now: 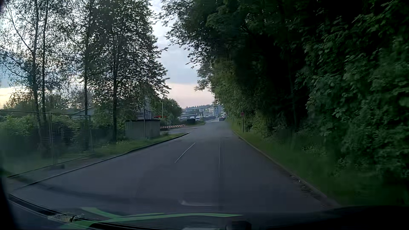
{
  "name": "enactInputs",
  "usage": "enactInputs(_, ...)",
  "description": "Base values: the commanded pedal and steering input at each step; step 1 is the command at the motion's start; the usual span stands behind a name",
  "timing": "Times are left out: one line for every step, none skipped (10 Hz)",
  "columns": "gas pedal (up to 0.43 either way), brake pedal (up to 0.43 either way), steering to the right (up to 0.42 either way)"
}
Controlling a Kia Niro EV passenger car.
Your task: Follow the waypoints while adhering to traffic rules and regulations
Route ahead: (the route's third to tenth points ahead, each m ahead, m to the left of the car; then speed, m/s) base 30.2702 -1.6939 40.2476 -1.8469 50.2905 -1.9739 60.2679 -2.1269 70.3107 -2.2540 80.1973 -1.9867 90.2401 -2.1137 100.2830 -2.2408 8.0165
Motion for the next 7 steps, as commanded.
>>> enactInputs(0.02,0.0,0.003)
enactInputs(0.02,0.0,-0.001)
enactInputs(0.02,0.0,-0.002)
enactInputs(0.02,0.0,-0.002)
enactInputs(0.02,0.0,-0.003)
enactInputs(0.02,0.0,-0.003)
enactInputs(0.02,0.0,-0.003)
